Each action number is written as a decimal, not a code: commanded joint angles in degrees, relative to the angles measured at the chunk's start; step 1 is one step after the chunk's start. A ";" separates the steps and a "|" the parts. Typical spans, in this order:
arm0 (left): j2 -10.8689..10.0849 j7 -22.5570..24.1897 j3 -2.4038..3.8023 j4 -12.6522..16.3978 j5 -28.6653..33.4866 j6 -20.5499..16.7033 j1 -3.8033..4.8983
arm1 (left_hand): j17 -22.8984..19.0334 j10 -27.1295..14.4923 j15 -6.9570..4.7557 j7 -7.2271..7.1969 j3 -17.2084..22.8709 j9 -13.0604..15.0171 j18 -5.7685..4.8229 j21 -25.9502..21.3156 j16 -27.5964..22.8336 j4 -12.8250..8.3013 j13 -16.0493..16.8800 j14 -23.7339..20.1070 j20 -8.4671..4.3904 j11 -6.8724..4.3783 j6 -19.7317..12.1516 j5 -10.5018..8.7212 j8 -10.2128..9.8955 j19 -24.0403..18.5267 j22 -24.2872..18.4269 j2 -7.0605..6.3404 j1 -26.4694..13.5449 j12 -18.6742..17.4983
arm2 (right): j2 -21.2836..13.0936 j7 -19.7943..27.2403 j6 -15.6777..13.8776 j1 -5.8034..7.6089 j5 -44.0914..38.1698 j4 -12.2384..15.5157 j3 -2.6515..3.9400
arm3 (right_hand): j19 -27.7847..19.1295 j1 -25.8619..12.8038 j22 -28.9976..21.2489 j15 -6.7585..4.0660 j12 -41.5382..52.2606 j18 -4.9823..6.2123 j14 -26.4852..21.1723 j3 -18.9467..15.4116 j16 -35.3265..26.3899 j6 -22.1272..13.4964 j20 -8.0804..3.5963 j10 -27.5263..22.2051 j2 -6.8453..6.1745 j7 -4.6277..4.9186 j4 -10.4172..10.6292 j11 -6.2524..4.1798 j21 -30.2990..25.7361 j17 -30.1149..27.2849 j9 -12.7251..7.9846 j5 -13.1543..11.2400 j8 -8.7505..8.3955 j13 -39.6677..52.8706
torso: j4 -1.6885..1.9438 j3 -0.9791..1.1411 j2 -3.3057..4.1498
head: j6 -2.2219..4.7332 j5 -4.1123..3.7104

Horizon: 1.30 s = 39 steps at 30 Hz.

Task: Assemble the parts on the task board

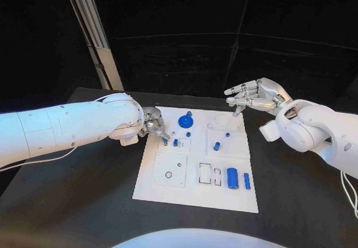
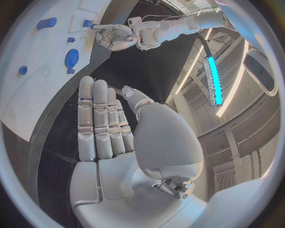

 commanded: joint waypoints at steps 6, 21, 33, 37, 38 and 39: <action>0.32 -0.90 0.02 -0.30 0.19 3.66 0.04 | 15.10 0.40 -0.35 -0.30 7.04 0.12 -0.55 0.18 0.18 -6.63 -0.11 5.95 -0.10 -0.14 0.12 0.39 0.36 0.27 -0.05 -0.10 0.11 0.01 | 0.08 0.60 0.57 0.09 0.03 0.02 0.03 | -0.37 -0.19 0.10 -0.11 0.31 0.10 -0.37 0.20 0.19 -0.25 -0.05 -0.42 0.52 -0.02 0.10 -0.12 -0.27 0.07 0.02 0.39 0.40 0.08 | 0.02 -0.01 0.01 | -0.24 -0.04; 0.30 -1.36 0.02 -0.12 0.19 5.04 0.03 | 15.10 0.40 -0.35 -0.29 7.15 0.13 -0.54 0.13 0.18 -6.70 -0.12 5.95 -0.10 -0.14 0.11 0.42 0.38 0.25 -0.10 -0.15 0.09 0.00 | 0.12 0.65 0.65 0.09 0.03 -0.06 0.02 | -0.37 -0.19 0.10 -0.11 0.31 0.10 -0.37 0.20 0.19 -0.25 -0.05 -0.42 0.52 -0.02 0.10 -0.12 -0.27 0.07 0.02 0.39 0.40 0.08 | 0.05 0.01 -0.05 | -0.52 0.05; 0.82 -1.67 0.01 -0.62 0.19 5.07 0.03 | 15.10 0.30 -0.30 -0.24 7.85 0.22 -0.45 -0.24 0.18 -6.65 -0.45 5.95 -0.08 -0.09 0.14 0.57 0.59 0.08 -0.51 -0.20 -0.52 -0.26 | 0.21 0.66 0.68 0.08 0.03 -0.07 0.02 | -0.37 -0.19 0.10 -0.11 0.31 0.10 -0.37 0.20 0.19 -0.25 -0.05 -0.42 0.52 -0.02 0.10 -0.12 -0.27 0.07 0.02 0.39 0.40 0.08 | 0.00 0.03 0.01 | -0.44 0.02; 1.16 -1.93 0.01 -1.06 0.20 5.25 0.03 | 15.10 0.30 -0.30 -0.28 8.26 0.30 -0.43 -0.34 0.18 -6.46 -0.48 5.95 -0.06 -0.09 0.19 0.88 0.78 0.04 -0.60 -0.27 -1.17 -0.30 | 0.26 0.67 0.69 0.08 0.03 -0.06 0.02 | -0.44 -0.24 0.14 -0.09 0.41 0.11 -0.49 0.27 0.31 -0.27 -0.01 -0.54 0.57 -0.02 0.14 -0.11 -0.26 0.14 0.03 0.47 0.48 0.11 | 0.02 0.03 -0.01 | -0.46 -0.04; 1.25 -2.02 0.01 -1.18 0.20 5.33 0.03 | 15.10 0.31 -0.30 -0.28 8.27 0.31 -0.43 -0.34 0.18 -6.46 -0.48 5.95 -0.06 -0.09 0.19 0.89 0.79 0.04 -0.60 -0.28 -1.20 -0.30 | 0.28 0.66 0.69 0.08 0.03 -0.07 0.02 | -0.44 -0.24 0.14 -0.09 0.41 0.11 -0.49 0.27 0.31 -0.27 -0.01 -0.54 0.57 -0.02 0.14 -0.11 -0.26 0.14 0.03 0.47 0.48 0.11 | 0.01 0.04 0.00 | -0.48 -0.02; 1.39 -2.13 0.01 -1.35 0.20 5.51 0.03 | 15.10 0.32 -0.30 -0.31 8.40 0.34 -0.43 -0.36 0.18 -6.37 -0.48 5.95 -0.06 -0.10 0.22 0.96 0.87 0.04 -0.60 -0.33 -1.49 -0.30 | 0.29 0.66 0.70 0.08 0.03 -0.07 0.02 | -0.44 -0.24 0.14 -0.09 0.41 0.11 -0.49 0.27 0.31 -0.27 -0.01 -0.54 0.57 -0.02 0.14 -0.11 -0.26 0.14 0.03 0.47 0.48 0.11 | 0.01 0.04 0.00 | -0.48 -0.02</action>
